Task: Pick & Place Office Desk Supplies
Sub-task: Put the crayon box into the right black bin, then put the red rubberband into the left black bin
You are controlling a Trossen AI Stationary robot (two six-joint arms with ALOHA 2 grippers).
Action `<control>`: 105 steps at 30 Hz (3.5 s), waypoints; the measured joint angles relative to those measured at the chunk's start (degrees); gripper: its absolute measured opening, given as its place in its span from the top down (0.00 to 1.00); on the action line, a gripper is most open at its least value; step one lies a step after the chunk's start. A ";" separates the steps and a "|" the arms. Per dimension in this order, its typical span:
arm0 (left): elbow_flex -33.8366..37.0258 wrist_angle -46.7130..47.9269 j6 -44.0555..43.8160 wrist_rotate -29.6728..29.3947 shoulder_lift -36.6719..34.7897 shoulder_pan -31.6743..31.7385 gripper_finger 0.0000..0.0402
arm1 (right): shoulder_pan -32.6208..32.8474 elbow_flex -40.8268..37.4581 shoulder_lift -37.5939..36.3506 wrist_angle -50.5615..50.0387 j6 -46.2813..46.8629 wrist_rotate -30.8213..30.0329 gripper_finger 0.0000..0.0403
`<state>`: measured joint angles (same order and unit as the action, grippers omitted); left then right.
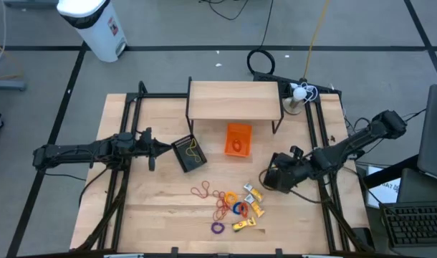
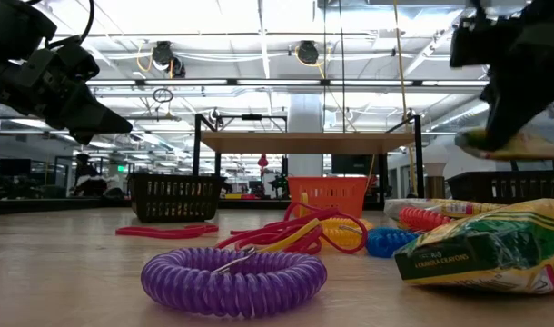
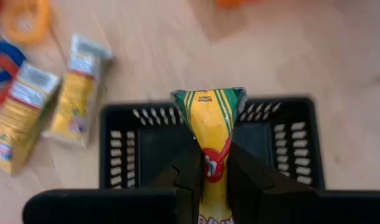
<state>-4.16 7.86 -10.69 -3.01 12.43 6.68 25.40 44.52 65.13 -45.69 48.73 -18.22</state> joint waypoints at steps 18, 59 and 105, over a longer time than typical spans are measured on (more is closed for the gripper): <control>0.00 0.00 0.10 0.02 0.00 0.00 0.94 | -3.75 -3.38 2.46 1.81 -3.27 4.97 0.63; 0.02 -0.39 2.56 -0.07 -0.02 0.00 0.94 | -3.34 -34.15 -46.05 68.66 -55.91 0.40 1.00; -45.15 13.29 -4.83 -5.94 70.99 -27.72 0.97 | -3.19 -41.74 -46.44 76.74 -54.74 -1.28 0.99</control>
<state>-49.31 21.15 -15.52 -8.95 83.41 -21.04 22.22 2.79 18.70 31.05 -6.01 -19.50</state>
